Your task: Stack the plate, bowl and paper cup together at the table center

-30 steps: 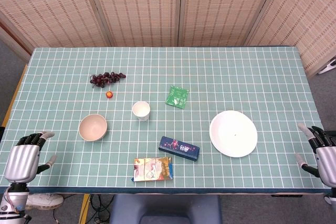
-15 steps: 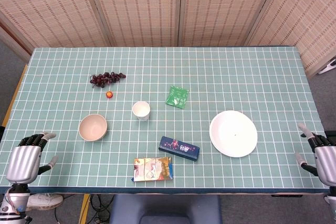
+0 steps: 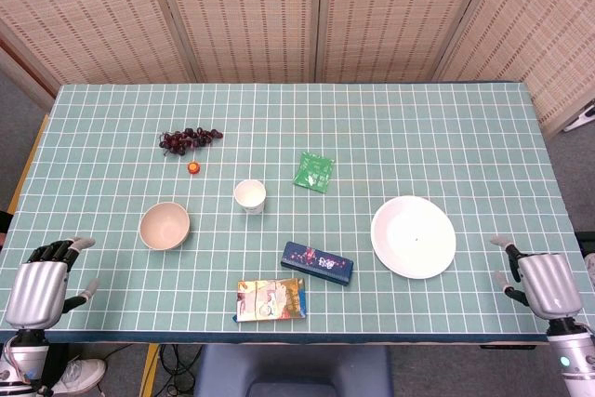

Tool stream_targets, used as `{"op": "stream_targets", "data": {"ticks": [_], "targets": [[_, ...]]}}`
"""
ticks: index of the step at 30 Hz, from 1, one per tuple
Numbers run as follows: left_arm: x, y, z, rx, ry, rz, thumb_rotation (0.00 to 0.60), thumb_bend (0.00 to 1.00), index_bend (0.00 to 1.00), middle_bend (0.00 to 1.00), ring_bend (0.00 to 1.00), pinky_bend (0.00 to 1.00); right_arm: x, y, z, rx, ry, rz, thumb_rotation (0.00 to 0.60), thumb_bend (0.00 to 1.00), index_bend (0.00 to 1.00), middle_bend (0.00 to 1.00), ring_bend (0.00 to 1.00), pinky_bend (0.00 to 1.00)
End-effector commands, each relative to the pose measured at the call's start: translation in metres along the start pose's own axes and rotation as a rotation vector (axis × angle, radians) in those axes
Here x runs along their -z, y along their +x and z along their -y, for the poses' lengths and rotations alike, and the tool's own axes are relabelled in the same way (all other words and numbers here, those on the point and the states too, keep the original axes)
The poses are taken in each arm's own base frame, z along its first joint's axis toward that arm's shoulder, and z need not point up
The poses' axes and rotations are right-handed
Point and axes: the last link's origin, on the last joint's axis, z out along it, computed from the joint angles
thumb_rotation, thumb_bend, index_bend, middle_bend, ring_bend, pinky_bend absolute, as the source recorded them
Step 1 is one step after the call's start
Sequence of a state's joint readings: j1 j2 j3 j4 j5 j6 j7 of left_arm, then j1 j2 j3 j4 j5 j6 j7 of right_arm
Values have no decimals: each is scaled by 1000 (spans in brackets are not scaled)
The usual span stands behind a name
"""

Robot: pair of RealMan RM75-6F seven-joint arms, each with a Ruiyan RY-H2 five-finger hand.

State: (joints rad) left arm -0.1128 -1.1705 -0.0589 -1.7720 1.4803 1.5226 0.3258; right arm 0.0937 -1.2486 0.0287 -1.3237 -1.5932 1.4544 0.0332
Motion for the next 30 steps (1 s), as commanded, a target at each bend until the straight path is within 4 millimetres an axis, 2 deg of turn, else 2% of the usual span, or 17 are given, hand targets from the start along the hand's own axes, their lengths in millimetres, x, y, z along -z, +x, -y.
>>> {"op": "stream_targets", "data": {"ticks": [1,10,17,30], "targets": [[1,0,1,0,0,1,600,219,289,316,299,323,-7,-12,6,2,22,24,600,270,310,783,872,999],[3,-1,2,23,4,16,600,219,288,316,299,323,-23,-45,15,6,65,116,600,270,320,798,885,1000],[3,1,2,17,4,10,600,219,288,316,299,323,-35,-64,21,6,103,164,600,265,320,797,885,1000],[5,2,2,11,11,9,600,219,288,316,299,323,-46,-79,24,3,130,199,600,231,320,797,885,1000]]}}
